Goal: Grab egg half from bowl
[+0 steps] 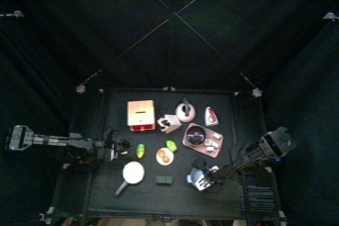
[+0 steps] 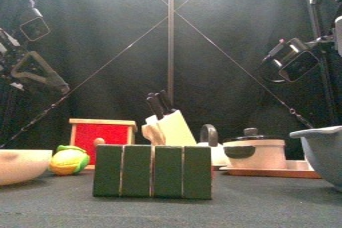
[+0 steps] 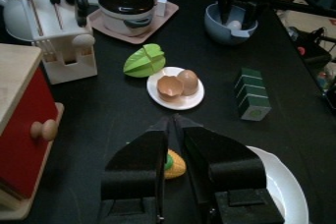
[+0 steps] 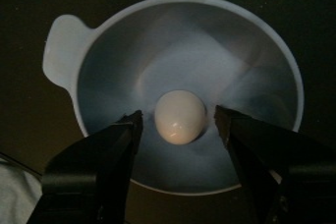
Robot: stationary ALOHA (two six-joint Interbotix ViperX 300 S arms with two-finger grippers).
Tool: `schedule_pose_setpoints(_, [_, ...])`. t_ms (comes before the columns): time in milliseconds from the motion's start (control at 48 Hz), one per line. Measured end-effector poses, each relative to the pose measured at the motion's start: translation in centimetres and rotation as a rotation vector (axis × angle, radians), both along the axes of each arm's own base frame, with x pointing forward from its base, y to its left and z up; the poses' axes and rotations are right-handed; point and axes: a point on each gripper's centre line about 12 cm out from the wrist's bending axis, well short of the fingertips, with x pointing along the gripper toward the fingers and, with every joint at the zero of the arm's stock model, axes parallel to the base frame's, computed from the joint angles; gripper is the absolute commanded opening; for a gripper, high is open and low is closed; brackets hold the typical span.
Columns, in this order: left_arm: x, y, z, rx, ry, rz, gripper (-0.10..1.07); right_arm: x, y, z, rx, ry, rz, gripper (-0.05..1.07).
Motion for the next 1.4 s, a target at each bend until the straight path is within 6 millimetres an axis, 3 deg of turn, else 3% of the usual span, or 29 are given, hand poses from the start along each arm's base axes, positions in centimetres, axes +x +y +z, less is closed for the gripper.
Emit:
schedule_pose_setpoints(458, [0.0,0.0,-0.1,0.001,0.006,0.0,0.58,-0.1,0.0,-0.9,0.002,0.007,-0.001,0.92])
schedule_pose_setpoints(875, [0.0,0.0,-0.1,0.0,0.011,0.001,0.58,-0.1,0.1,-1.1,0.004,0.011,0.001,0.71])
schedule_pose_setpoints(1062, [-0.1,0.0,-0.2,0.0,0.012,0.001,0.58,-0.1,0.1,-1.0,0.0,0.014,0.001,0.69])
schedule_pose_setpoints(1396, [-0.1,0.0,-0.2,0.001,0.012,-0.001,0.58,0.3,-1.3,2.0,-0.064,-0.052,0.034,0.69])
